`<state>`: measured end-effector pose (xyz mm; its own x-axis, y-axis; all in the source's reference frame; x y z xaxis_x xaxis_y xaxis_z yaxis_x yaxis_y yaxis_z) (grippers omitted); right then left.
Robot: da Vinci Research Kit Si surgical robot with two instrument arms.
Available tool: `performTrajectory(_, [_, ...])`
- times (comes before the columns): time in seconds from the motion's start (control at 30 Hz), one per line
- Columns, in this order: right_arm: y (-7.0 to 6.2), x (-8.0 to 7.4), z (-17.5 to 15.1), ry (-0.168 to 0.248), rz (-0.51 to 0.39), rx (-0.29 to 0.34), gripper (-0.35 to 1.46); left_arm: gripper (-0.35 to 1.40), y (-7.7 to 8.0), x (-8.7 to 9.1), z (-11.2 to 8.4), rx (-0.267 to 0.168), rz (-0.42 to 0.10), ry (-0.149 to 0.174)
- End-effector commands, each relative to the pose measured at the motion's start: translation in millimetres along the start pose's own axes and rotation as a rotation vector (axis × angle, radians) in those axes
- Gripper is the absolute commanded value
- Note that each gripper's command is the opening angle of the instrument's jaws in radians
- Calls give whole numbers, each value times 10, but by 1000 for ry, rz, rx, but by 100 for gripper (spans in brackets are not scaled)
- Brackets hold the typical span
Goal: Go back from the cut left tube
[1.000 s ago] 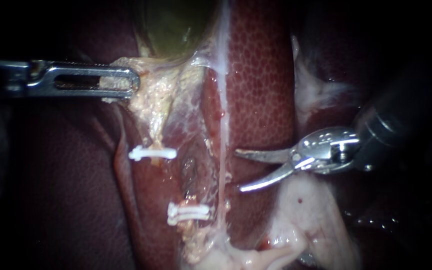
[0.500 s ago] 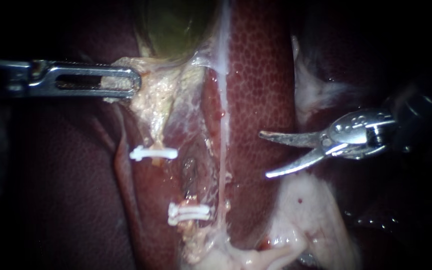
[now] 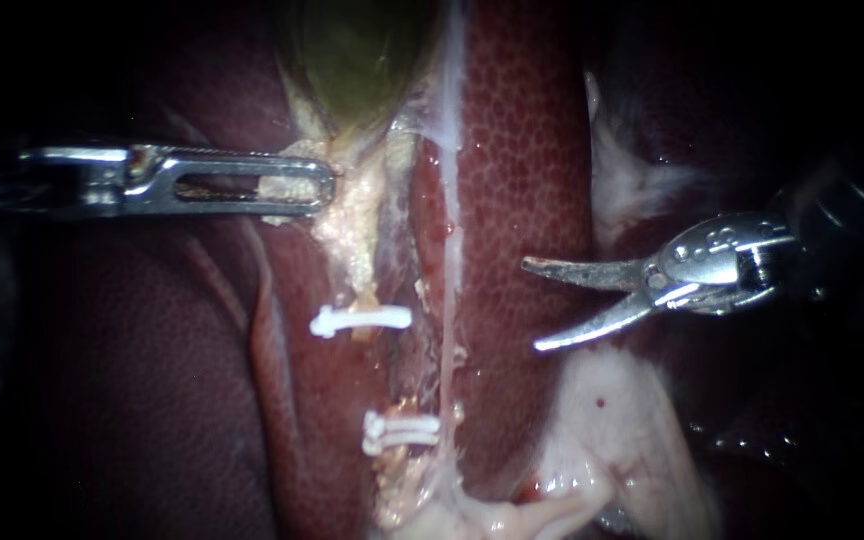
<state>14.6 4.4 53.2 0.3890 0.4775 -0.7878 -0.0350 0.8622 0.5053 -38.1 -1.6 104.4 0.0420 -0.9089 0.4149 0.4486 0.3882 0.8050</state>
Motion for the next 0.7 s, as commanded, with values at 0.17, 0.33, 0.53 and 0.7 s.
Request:
performTrajectory(0.17, [0,0,0,0,0,0,143,-28,-2,6,13,3,4,9])
performTrajectory(0.33, [-1,0,0,0,0,0,143,-28,-3,7,15,3,4,12])
performTrajectory(0.53, [-1,1,0,3,-6,-1,143,-28,-3,7,15,3,4,12])
performTrajectory(0.7, [-2,1,0,3,-5,-1,143,-28,-3,7,15,3,4,12])
